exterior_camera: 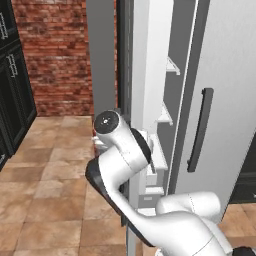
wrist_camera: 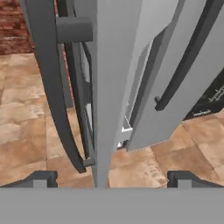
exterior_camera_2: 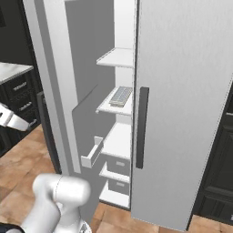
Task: The ice cube tray has been filled with water. Take the tray and place it in the freezer to make ice. Close the freezer door after placing the tray.
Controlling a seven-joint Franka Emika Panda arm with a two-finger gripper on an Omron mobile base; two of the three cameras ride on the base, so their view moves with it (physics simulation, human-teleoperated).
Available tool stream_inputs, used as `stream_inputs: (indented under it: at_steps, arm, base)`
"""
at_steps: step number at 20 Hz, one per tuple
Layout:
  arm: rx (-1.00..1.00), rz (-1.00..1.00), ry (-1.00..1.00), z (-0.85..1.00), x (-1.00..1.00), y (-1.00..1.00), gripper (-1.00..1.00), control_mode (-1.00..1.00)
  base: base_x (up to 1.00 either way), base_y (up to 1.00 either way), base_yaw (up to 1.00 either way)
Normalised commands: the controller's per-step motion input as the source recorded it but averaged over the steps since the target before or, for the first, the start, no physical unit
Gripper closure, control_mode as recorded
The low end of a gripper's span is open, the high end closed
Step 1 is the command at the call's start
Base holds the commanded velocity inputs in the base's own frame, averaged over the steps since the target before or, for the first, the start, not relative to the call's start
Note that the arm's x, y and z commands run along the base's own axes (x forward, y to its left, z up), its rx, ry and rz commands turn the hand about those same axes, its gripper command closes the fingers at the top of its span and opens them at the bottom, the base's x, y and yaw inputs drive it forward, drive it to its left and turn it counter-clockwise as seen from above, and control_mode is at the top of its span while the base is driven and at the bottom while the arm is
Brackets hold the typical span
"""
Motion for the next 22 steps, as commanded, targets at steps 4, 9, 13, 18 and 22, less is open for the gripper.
stream_inputs:
  at_steps: [4,9,13,18,22]
  arm:
    - [-0.23,0.07,0.01,-0.27,0.15,0.67,-1.00,-1.00]
    - [-0.23,0.02,0.00,-0.33,0.21,0.64,-1.00,-1.00]
    - [-0.24,0.00,0.00,-0.35,0.31,0.54,-1.00,-1.00]
    - [-0.25,0.00,0.01,-0.40,0.36,0.41,-1.00,-1.00]
    - [-0.21,-0.01,0.04,-0.22,0.20,0.22,-1.00,-1.00]
  base:
    - [0.00,0.00,0.00]
    - [0.00,0.00,0.00]
    - [0.00,0.00,0.00]
    - [0.00,0.00,0.00]
    - [0.00,0.00,0.00]
